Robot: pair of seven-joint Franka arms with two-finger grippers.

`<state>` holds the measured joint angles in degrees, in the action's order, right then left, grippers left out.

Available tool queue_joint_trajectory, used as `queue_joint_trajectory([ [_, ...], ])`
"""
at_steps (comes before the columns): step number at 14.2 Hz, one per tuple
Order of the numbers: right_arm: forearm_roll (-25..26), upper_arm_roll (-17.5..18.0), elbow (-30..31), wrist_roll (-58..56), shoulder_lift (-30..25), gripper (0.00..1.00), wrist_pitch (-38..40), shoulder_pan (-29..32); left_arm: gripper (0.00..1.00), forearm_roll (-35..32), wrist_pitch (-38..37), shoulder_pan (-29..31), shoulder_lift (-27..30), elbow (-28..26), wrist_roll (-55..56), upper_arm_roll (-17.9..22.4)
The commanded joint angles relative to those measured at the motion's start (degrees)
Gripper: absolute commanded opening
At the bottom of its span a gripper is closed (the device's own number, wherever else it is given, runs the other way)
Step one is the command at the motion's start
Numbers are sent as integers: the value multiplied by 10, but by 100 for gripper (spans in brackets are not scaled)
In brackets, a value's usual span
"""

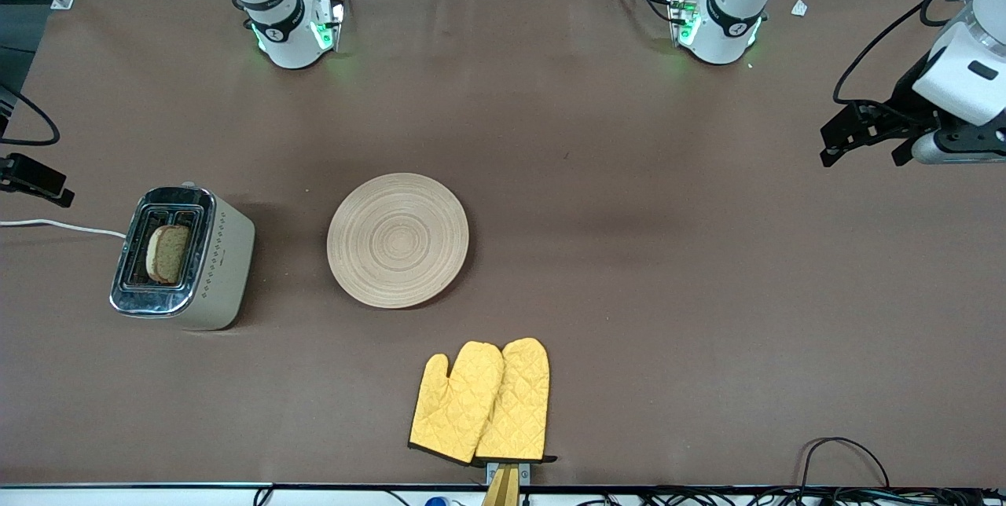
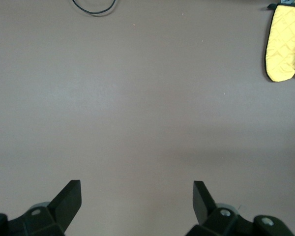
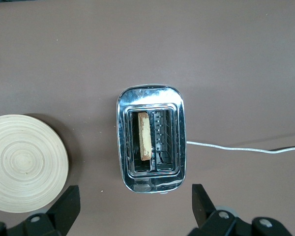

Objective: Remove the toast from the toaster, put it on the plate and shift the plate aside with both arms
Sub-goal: 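Reach the right gripper down to the bread slice in the toaster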

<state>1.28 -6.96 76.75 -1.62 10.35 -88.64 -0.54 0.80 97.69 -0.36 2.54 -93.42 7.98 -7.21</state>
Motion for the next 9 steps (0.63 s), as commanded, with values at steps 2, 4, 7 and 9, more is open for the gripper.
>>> queue_joint_trajectory([
  [2,6,2,13,-4,-11,100,-1,0,100,3,-11,-1,-13,22,5,1],
  [4,6,1,26,-5,-9,100,-13,1,100,3,-11,1,-13,22,7,1],
  [7,5,0,125,-6,-6,100,-142,4,100,-24,-11,0,-10,22,5,2],
  [9,6,-1,168,-6,0,100,-183,4,100,-38,-12,1,-7,22,-1,1],
])
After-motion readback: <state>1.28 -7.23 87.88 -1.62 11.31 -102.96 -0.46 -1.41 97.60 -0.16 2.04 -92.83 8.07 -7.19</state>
